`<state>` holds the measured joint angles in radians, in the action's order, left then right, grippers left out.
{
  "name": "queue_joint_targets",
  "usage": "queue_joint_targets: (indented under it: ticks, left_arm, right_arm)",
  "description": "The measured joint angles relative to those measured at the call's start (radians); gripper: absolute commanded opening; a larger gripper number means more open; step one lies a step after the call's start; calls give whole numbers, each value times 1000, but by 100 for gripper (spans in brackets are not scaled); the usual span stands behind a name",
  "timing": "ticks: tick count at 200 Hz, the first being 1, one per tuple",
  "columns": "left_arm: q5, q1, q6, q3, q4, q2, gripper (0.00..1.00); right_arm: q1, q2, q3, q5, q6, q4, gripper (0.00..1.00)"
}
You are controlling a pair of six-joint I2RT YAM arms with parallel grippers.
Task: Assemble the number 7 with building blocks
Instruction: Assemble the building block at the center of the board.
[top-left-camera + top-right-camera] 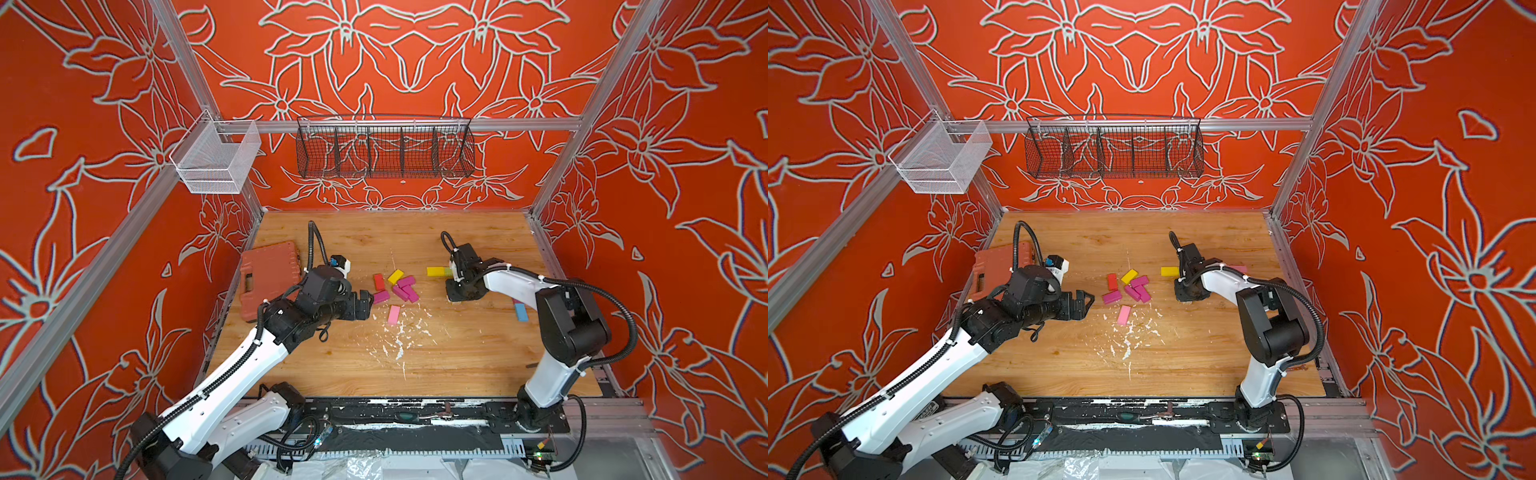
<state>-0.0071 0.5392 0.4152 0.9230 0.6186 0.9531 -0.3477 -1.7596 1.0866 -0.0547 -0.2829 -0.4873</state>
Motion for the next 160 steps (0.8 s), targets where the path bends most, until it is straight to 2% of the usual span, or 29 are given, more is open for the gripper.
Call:
queue_joint_targets:
  ticks: [80,160]
  left_arm:
    - [2,-2,-14,-16,-25,-63,97]
    - [1,-2,-20,-18,-30,-66,97]
  right_arm:
    - [51,-49,34,-13,-8,3,22]
    - [76,-96,90,1,13,0,22]
